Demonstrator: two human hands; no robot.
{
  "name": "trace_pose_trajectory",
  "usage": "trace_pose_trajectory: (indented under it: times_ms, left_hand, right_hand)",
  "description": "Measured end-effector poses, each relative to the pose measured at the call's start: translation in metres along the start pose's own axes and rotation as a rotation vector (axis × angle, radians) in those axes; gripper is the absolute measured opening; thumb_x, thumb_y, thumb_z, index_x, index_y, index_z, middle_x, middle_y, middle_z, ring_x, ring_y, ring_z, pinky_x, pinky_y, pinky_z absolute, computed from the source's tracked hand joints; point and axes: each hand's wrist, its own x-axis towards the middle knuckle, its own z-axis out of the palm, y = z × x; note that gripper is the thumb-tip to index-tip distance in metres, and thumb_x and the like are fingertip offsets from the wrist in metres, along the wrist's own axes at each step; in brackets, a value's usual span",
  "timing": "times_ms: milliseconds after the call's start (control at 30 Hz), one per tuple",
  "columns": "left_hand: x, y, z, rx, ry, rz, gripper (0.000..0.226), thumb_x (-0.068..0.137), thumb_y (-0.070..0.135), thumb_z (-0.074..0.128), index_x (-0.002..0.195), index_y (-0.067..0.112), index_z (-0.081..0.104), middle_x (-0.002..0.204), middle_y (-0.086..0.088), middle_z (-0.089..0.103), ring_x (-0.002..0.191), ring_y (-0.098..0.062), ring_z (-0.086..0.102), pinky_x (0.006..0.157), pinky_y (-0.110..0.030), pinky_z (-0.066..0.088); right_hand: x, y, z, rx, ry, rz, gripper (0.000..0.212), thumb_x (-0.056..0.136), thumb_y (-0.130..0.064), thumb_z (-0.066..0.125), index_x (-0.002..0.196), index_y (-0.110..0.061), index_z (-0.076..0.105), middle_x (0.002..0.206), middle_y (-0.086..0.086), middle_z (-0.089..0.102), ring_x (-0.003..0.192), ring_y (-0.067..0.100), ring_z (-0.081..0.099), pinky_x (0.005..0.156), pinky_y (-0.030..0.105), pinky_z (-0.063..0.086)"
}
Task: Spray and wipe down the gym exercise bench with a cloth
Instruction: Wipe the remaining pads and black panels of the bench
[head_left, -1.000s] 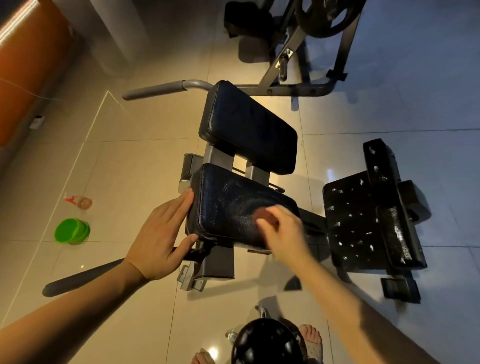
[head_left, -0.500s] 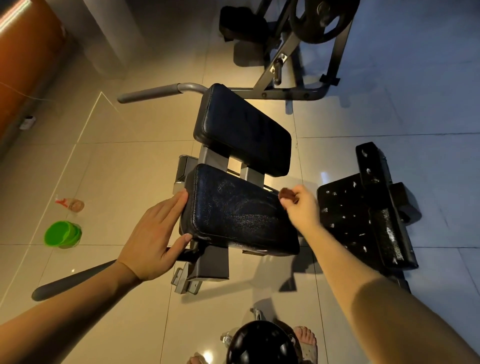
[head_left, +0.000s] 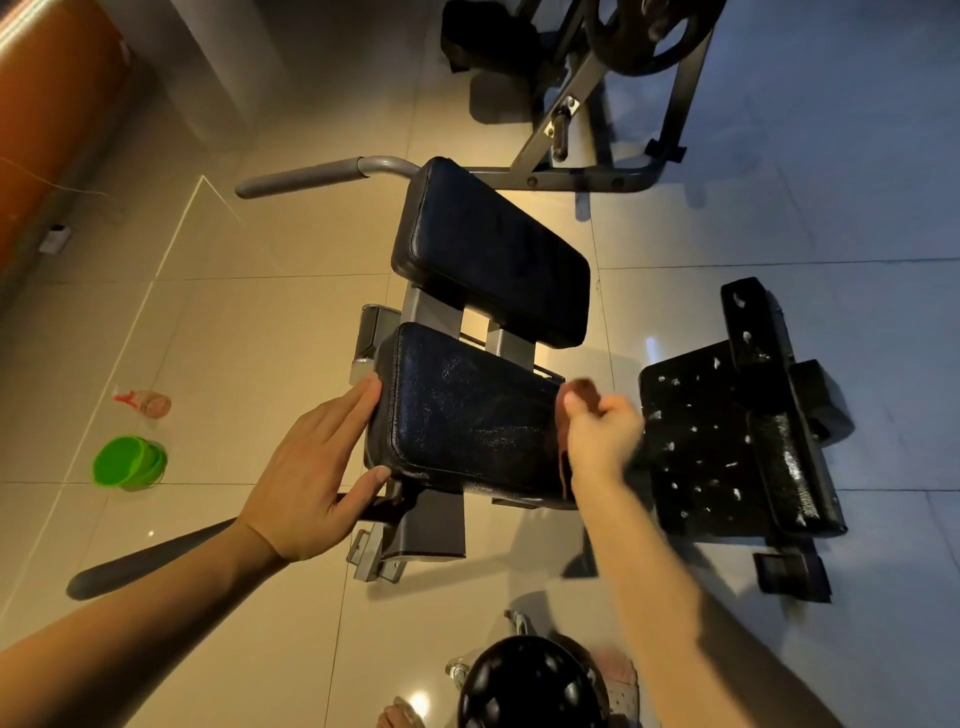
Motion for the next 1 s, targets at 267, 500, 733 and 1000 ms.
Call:
trace_pose_trajectory:
  times_ms: [267,500,733,1000]
  left_hand:
    - [-0.001,-0.002,0.001,-0.007,0.007,0.002,0.079,0.099,0.057,0.036,0.164,0.017,0.016,0.168,-0.006,0.027,0.148,-0.026,0.037,0.121,-0.045,0.031]
    - [-0.002,0.001,-0.001,0.009,-0.011,-0.020,0.080,0.099,0.060,0.034,0.165,0.020,0.012,0.168,-0.005,0.027,0.148,-0.025,0.036,0.122,-0.038,0.025]
    - [-0.002,0.001,-0.001,0.002,-0.009,-0.029,0.080,0.098,0.061,0.033,0.165,0.020,0.014,0.168,-0.005,0.026,0.147,-0.027,0.038,0.119,-0.049,0.034]
    - [-0.001,-0.001,0.000,0.007,-0.007,-0.015,0.079,0.099,0.059,0.035,0.164,0.019,0.015,0.168,-0.003,0.025,0.148,-0.025,0.036,0.121,-0.042,0.030]
  right_hand:
    - [-0.039,0.006,-0.014,-0.191,-0.321,-0.237,0.017,0.095,-0.013,0.070,0.088,-0.020,0.056,0.084,-0.008,0.063,0.074,-0.002,0.059,0.063,0.011,0.042]
    - [-0.052,0.002,-0.079,0.197,-0.475,0.041,0.008,0.093,-0.008,0.069,0.095,-0.010,0.062,0.094,0.013,0.071,0.089,0.028,0.068,0.076,0.039,0.058]
    - [0.042,-0.001,-0.049,0.168,-0.564,0.210,0.024,0.094,-0.013,0.070,0.117,-0.013,0.069,0.116,0.010,0.073,0.116,0.031,0.067,0.092,0.041,0.057]
    - [0.061,0.011,-0.005,-0.378,-0.274,-0.139,0.030,0.098,-0.030,0.067,0.124,-0.017,0.062,0.116,0.002,0.063,0.111,0.025,0.064,0.086,0.034,0.057]
